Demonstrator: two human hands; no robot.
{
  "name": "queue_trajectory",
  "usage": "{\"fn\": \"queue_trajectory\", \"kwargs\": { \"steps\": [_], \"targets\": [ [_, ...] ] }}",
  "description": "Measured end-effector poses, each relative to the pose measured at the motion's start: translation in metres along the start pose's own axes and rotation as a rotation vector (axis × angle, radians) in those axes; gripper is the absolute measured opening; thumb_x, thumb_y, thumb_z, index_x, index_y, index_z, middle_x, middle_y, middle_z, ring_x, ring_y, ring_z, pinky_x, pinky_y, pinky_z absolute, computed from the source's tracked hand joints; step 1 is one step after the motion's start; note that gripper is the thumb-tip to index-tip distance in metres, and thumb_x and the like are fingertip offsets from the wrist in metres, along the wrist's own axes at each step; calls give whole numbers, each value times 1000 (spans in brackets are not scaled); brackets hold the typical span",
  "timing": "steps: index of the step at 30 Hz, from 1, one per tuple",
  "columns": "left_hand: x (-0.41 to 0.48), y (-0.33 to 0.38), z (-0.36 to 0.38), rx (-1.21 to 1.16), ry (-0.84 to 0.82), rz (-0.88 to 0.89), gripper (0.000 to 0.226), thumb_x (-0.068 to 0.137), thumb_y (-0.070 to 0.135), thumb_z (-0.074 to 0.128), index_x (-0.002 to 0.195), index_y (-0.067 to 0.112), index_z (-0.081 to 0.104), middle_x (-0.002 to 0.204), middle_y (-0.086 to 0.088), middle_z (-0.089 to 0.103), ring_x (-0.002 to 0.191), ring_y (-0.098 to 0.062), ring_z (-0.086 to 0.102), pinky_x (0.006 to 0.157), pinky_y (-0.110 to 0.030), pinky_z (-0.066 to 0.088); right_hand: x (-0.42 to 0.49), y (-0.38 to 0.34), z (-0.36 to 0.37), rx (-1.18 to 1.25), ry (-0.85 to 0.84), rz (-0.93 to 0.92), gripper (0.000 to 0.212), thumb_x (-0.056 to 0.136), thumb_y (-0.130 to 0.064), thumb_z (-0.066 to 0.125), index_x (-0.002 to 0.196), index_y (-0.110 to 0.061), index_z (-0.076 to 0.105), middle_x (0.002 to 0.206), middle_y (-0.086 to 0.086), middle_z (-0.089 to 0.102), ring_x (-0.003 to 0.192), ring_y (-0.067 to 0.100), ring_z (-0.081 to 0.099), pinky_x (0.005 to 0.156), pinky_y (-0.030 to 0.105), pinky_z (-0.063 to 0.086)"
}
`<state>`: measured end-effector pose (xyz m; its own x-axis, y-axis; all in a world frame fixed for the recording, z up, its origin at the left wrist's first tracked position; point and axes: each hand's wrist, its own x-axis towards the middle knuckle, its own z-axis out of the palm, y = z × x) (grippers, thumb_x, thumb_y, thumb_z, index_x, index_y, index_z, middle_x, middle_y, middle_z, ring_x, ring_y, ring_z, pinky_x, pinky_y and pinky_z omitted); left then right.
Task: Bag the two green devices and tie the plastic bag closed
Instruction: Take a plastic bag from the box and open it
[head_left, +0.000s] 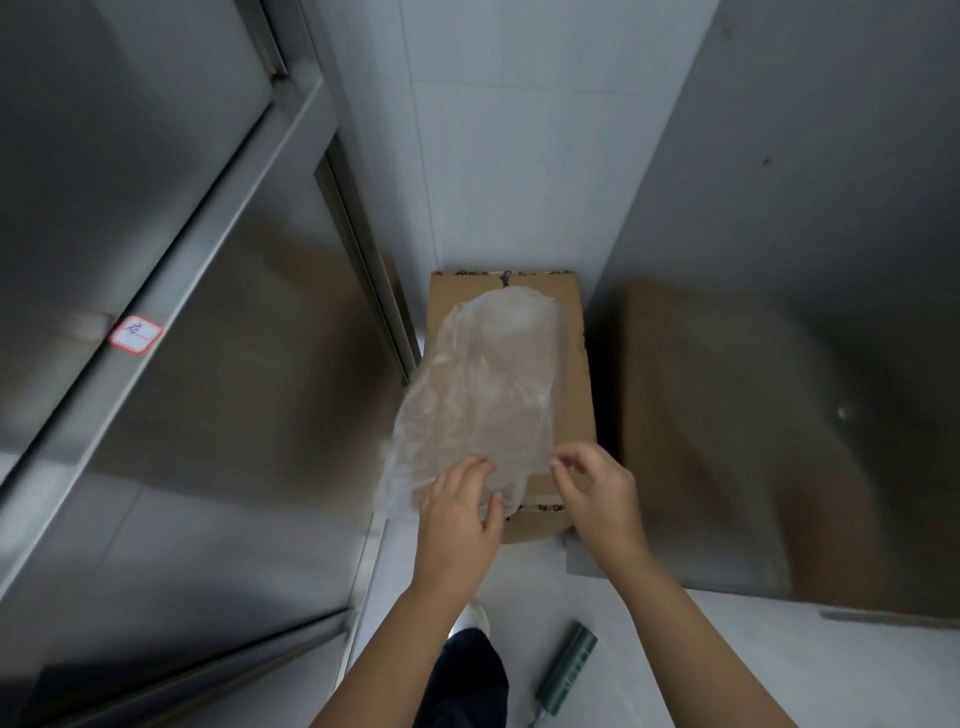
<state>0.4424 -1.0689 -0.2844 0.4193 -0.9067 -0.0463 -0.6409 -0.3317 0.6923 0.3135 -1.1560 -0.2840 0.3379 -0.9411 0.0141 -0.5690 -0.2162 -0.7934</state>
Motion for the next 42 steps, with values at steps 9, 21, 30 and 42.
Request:
{"fn": "queue_trajectory", "kwargs": {
  "steps": [9, 21, 30, 42],
  "targets": [
    [-21, 33, -24, -40, 91, 27, 39, 88, 24, 56, 126, 17, 51, 131, 1, 51, 124, -15, 40, 101, -25, 24, -14, -60, -51, 137, 54, -106, 8, 83, -10, 61, 85, -17, 63, 80, -7, 61, 82, -7, 54, 69, 3, 40],
    [-61, 66, -53, -208, 160, 138, 37, 87, 49, 48, 116, 28, 53, 115, 15, 49, 110, -3, 43, 95, -26, 34, -49, -100, -111, 222, 95, -244, 11, 85, -10, 59, 88, -19, 64, 85, -12, 64, 85, 5, 59, 76, 17, 49],
    [-98, 77, -54, -221, 192, 183, 21, 91, 33, 49, 102, 19, 62, 100, 9, 58, 97, -2, 54, 81, -12, 40, -83, -100, -139, 232, 113, -288, 17, 85, -7, 57, 89, -23, 62, 86, -12, 64, 85, 3, 60, 77, 19, 51],
    [-167, 86, -55, -285, 115, 118, 17, 88, 18, 56, 83, 33, 58, 87, 6, 62, 82, -5, 57, 69, -14, 45, -146, -79, -175, 214, 159, -249, 17, 87, -10, 55, 90, -26, 61, 86, -16, 62, 88, -3, 57, 73, 5, 45]
  ]
}}
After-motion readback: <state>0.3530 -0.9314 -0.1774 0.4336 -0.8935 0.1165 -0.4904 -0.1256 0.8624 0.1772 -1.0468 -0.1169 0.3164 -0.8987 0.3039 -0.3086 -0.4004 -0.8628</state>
